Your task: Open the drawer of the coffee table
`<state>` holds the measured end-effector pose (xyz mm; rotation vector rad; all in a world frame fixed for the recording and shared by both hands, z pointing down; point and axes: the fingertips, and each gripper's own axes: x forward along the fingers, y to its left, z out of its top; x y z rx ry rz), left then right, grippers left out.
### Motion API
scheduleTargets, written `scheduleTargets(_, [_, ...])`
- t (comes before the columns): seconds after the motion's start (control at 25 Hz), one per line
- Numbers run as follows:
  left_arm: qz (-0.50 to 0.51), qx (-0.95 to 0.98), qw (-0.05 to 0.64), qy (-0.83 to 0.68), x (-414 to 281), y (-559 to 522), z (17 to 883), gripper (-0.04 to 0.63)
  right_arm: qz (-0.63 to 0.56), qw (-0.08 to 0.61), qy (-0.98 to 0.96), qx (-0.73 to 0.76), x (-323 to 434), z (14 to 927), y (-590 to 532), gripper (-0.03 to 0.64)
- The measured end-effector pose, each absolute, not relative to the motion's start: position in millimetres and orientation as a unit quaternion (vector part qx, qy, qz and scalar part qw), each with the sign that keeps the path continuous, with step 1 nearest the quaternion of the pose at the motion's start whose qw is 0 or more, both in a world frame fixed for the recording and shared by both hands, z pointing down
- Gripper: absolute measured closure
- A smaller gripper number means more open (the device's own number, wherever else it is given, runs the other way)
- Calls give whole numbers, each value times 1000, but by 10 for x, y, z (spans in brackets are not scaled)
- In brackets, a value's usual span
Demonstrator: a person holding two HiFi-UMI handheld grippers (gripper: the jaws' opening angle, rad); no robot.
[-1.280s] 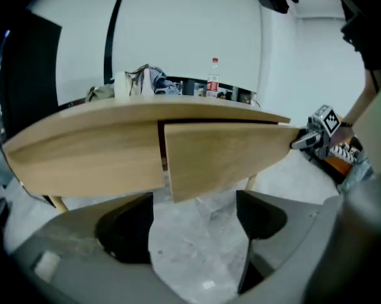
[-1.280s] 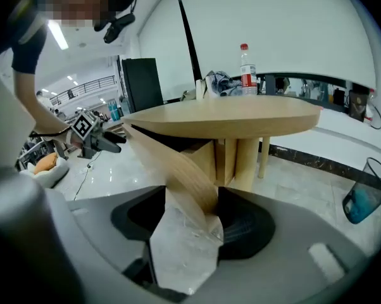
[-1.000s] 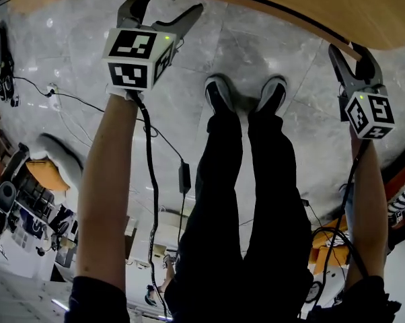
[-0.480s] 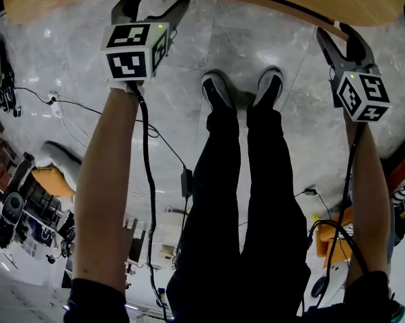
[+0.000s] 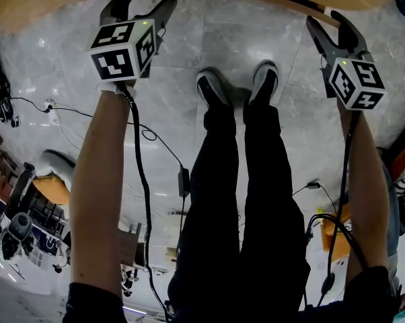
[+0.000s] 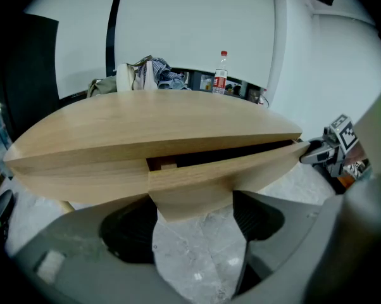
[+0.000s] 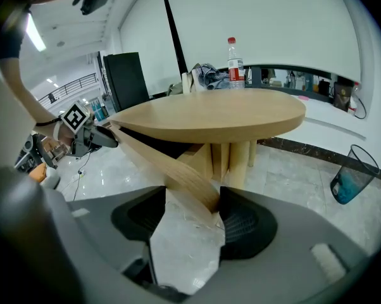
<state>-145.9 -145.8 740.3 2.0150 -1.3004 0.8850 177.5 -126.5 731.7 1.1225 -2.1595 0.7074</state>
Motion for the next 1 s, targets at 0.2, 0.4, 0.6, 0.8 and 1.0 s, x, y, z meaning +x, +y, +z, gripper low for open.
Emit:
scheduleTargets(0.2, [343, 752, 295, -479, -1487, -1228, 7404, 206, 273, 306, -812, 417, 1747, 7323, -1059, 356])
scheduleTargets(0.4, [347, 745, 304, -482, -1486, -990, 7402, 206, 280, 309, -809, 414, 1749, 7318, -816, 354])
scheduleTargets(0.6, [353, 739, 310, -482, -1523, -759, 7405, 206, 290, 314, -807, 408, 1712, 7324, -583, 354])
scheduleTargets(0.8, [358, 733, 317, -483, -1541, -546, 7419, 206, 294, 315, -807, 403, 1696, 7332, -385, 354])
scheduleTargets(1.0, [361, 729, 321, -484, -1531, -382, 7424, 206, 301, 319, -805, 399, 1704, 7344, -234, 354])
